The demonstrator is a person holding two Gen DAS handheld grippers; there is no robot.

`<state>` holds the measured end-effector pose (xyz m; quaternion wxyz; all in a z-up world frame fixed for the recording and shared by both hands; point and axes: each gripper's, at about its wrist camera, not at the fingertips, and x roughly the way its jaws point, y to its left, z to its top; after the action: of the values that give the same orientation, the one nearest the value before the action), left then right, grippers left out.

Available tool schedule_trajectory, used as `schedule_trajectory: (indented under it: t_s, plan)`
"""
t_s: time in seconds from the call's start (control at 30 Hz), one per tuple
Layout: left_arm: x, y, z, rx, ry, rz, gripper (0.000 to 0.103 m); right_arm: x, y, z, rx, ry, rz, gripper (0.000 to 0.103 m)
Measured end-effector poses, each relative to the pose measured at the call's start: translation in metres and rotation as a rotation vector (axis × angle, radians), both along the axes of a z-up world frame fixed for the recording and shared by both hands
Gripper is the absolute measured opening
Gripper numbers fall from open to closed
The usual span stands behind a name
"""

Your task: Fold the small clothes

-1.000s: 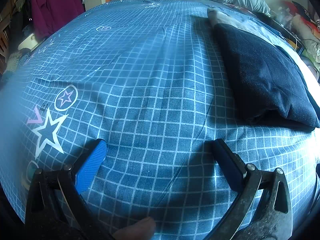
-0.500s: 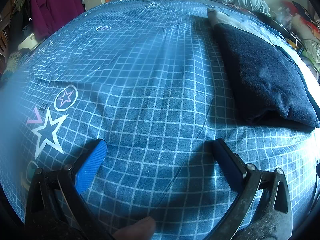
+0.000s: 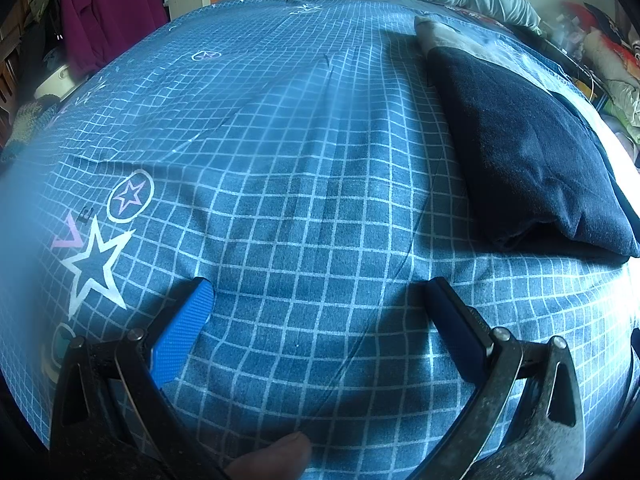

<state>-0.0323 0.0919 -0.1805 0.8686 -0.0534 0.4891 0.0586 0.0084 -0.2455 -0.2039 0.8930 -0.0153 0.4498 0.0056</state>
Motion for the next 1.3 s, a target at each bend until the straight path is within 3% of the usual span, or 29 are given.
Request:
schedule_trajectory:
  t_s: [1.3]
  plan:
    - [0.0020, 0.0005, -0.0003, 0.000, 0.001, 0.000, 0.103, 0.0022, -0.0003, -0.0009, 0.006, -0.009, -0.011, 0.103]
